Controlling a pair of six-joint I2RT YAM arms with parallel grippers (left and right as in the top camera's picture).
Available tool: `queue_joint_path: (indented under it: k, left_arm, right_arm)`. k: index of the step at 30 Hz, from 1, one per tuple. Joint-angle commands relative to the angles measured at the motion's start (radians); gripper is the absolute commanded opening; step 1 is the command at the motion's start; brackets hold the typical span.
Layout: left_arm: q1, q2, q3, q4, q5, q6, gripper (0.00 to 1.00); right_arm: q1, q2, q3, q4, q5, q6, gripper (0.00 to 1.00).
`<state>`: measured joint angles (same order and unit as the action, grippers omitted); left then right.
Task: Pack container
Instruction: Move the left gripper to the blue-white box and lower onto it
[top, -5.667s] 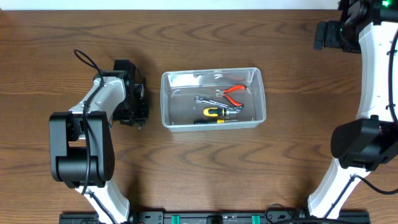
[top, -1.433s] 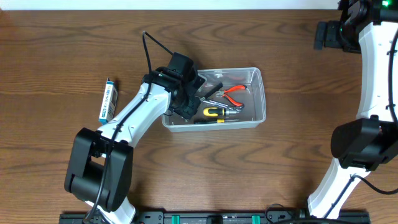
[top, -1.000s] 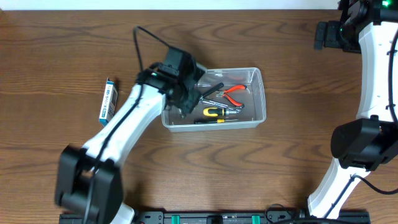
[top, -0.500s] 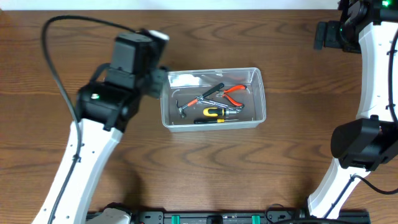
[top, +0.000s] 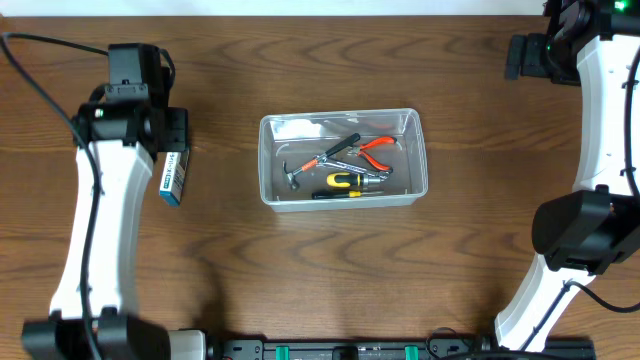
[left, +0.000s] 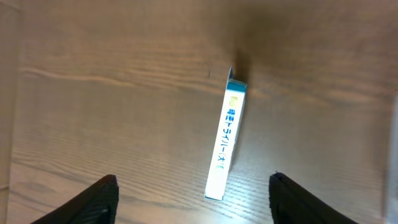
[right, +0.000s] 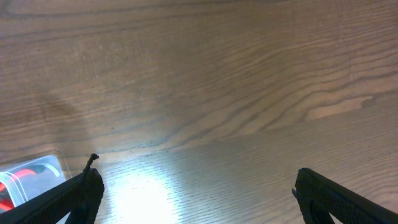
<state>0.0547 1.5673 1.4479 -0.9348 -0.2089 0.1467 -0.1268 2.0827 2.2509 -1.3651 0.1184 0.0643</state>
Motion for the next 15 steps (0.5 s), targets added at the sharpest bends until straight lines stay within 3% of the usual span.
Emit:
queue_joint_path:
  k: [1, 7, 15]
  left_arm:
    - [0.021, 0.081, 0.001, -0.003, 0.027, 0.037, 0.70]
    - [0.047, 0.214, 0.001, -0.003, 0.046, 0.078, 0.75]
    - [0.082, 0.318, 0.000, 0.000, 0.156, 0.082, 0.75]
  right_arm:
    - [0.001, -0.001, 0.011, 0.000, 0.008, -0.002, 0.99]
    - [0.001, -0.001, 0.011, 0.000, 0.008, -0.002, 0.99]
    - [0.001, -0.001, 0.011, 0.000, 0.008, -0.002, 0.99]
